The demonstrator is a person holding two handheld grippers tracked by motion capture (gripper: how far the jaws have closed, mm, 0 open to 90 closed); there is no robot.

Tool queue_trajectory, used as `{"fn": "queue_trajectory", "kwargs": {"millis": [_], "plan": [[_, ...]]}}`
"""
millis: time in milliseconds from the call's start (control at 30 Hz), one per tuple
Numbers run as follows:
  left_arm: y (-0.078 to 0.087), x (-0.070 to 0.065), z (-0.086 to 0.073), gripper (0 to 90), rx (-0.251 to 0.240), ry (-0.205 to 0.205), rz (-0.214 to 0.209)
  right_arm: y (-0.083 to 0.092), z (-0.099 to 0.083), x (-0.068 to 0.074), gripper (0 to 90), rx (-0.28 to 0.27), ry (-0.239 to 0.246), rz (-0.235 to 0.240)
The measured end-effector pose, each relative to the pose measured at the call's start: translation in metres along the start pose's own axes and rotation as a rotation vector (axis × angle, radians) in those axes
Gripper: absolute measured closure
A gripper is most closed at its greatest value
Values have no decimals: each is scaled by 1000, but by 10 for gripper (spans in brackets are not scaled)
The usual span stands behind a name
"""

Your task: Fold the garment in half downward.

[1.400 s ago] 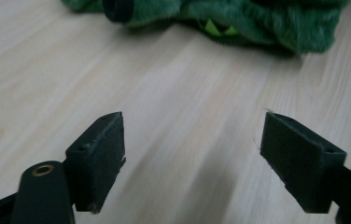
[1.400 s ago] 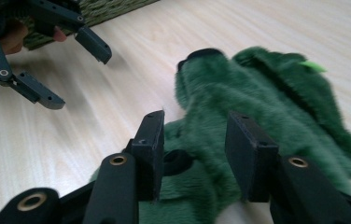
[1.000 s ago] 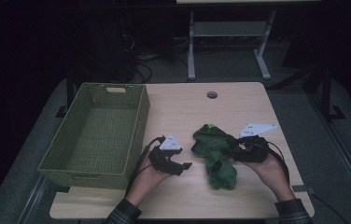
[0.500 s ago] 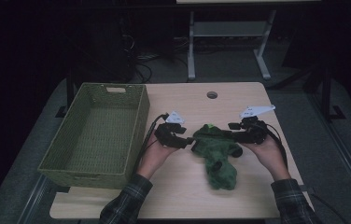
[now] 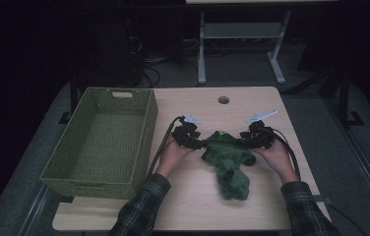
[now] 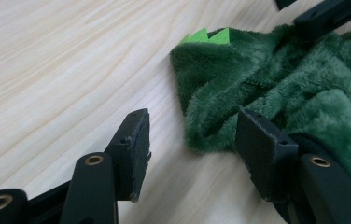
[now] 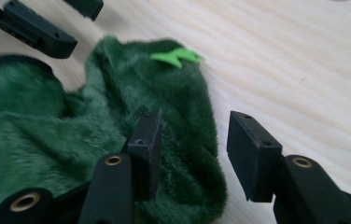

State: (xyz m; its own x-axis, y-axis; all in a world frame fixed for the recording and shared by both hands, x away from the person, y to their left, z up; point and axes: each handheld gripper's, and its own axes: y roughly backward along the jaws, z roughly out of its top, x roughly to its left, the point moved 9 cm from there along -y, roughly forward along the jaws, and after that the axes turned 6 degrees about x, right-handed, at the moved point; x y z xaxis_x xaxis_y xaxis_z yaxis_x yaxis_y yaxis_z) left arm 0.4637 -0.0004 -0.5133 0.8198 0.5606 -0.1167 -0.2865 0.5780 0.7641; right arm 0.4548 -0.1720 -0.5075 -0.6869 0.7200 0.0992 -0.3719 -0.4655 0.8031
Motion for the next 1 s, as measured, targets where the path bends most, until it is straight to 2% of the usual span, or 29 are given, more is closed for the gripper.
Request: {"fn": "queue_trajectory", "kwargs": {"millis": [133, 233, 267, 300, 467, 633, 767, 833, 867, 933, 1000], "plan": [[-4, -2, 2, 444, -6, 0, -4, -14, -6, -2, 544, 47, 13, -15], [-10, -4, 1, 445, 1, -3, -6, -21, -11, -6, 614, 78, 13, -38], [-10, -4, 1, 445, 1, -3, -6, -21, -11, -6, 614, 78, 13, -38], [-12, -4, 0, 445, 10, -7, -6, -22, -12, -8, 672, 81, 8, -43], [-17, -6, 0, 446, 7, 6, -15, -19, -15, -16, 813, 69, -44, -41], [-23, -11, 0, 453, 19, -13, -28, -18, -18, -18, 823, 40, -76, -34], [-25, -13, 1, 562, 17, -18, -25, -18, -18, -17, 855, 46, -63, -41], [-25, -14, 2, 667, 21, -26, -23, -18, -18, -16, 865, 45, -56, -42], [-25, -13, 0, 707, 43, -43, -20, -18, -18, -15, 868, 46, -59, -40], [-26, -15, 1, 800, 45, -36, -28, -18, -18, -16, 871, 46, -60, -36], [-25, -15, 2, 846, 46, -41, -27, -17, -18, -16, 874, 43, -68, -31]]}}
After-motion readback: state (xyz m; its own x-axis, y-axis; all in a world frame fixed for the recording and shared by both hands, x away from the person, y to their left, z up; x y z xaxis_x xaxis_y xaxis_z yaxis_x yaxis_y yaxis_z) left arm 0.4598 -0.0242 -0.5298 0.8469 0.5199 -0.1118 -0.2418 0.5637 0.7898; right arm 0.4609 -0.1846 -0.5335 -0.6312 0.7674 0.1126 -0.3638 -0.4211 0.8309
